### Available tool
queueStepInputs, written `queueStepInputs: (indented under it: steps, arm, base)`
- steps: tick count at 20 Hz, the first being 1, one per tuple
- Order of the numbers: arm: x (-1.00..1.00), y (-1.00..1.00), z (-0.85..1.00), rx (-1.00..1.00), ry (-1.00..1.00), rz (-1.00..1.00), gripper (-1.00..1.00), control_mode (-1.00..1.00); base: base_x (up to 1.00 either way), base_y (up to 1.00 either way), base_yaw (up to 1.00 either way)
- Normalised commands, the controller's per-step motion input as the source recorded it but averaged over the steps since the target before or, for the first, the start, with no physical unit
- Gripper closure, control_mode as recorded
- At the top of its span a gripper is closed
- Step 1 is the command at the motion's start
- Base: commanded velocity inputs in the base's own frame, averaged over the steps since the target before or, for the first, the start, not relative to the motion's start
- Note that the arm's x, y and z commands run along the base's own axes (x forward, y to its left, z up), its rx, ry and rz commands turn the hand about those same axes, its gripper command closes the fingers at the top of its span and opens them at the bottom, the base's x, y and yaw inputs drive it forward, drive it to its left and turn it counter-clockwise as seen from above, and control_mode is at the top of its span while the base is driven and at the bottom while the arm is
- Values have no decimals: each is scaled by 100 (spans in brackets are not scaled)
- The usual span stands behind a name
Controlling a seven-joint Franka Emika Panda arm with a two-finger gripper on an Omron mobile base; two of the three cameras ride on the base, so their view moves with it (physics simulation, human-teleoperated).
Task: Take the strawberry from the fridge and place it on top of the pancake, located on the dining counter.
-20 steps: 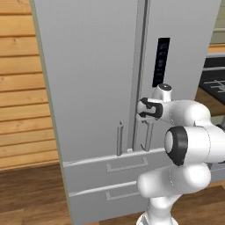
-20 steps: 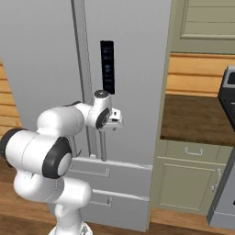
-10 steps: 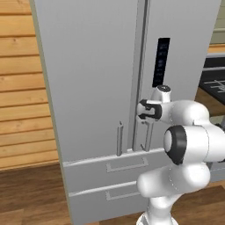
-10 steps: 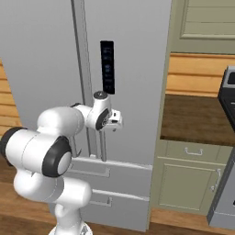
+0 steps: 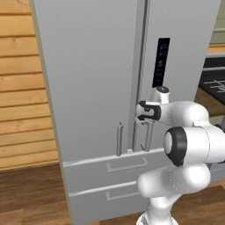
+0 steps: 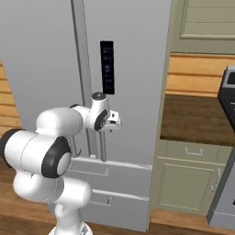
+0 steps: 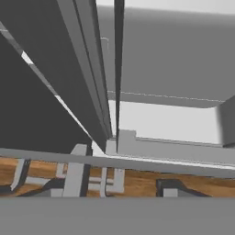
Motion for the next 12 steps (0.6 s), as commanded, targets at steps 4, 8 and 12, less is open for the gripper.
queueStepInputs:
  steps: [4, 8, 12]
  arm:
    - [-53, -4, -31, 0, 0, 0, 100, -100]
    - [-89, -24, -33, 0, -4, 0, 100, -100]
    - [-96, -56, -11, 3, -17, 0, 100, -100]
  base:
    - [0, 0, 0]
    - [0, 0, 0]
    - [0, 0, 0]
